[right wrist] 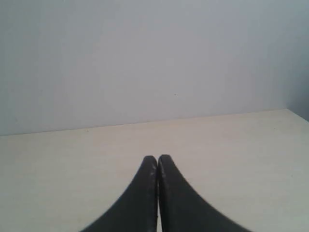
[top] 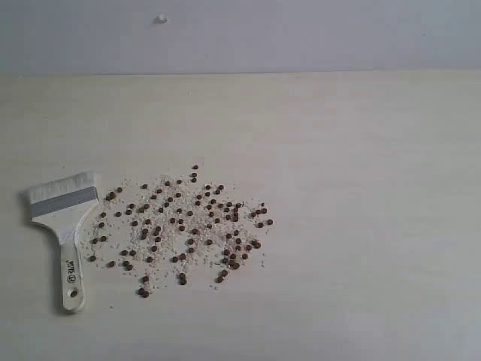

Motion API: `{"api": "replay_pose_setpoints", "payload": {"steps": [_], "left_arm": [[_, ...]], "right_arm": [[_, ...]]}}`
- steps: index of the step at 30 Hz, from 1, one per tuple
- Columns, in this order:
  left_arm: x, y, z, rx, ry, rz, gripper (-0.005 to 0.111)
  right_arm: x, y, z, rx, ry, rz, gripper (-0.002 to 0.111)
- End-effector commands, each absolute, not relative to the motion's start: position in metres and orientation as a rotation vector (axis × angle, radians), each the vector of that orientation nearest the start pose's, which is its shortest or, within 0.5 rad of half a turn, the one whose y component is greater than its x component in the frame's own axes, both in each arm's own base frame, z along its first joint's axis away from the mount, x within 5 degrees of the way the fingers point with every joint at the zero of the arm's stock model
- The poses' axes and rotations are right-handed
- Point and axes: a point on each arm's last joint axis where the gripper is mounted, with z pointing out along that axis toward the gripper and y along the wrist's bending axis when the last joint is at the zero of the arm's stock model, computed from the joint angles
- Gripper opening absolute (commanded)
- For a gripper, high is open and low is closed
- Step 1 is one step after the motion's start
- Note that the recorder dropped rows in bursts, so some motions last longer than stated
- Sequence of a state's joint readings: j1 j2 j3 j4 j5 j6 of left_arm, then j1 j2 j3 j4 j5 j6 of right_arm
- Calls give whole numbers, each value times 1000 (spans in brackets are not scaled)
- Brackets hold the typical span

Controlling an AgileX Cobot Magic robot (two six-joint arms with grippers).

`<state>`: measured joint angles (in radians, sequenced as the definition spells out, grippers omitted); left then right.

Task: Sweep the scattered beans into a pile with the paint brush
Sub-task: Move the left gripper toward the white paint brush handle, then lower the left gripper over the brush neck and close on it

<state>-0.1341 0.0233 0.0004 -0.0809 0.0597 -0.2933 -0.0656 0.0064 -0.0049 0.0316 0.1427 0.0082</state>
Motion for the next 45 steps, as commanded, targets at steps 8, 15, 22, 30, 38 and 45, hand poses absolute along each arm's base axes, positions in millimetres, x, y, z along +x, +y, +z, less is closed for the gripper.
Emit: {"api": "replay_pose_setpoints", "payload": {"steps": [8, 15, 22, 30, 38, 45], "left_arm": [[53, -5, 235, -251, 1236, -526, 0], [35, 0, 301, -174, 896, -479, 0], [106, -12, 345, -133, 1462, -330, 0], [201, -42, 280, 23, 2428, -347, 0], [221, -93, 197, 334, 2828, -351, 0], [233, -120, 164, 186, 2805, -364, 0]], "right_arm": [[56, -3, 201, 75, 1614, -21, 0], [56, -3, 201, 75, 1614, -21, 0], [56, -3, 201, 75, 1614, -21, 0], [56, -3, 201, 75, 1614, -21, 0], [56, -3, 201, 75, 1614, -21, 0], [56, -3, 201, 75, 1614, -21, 0]]}}
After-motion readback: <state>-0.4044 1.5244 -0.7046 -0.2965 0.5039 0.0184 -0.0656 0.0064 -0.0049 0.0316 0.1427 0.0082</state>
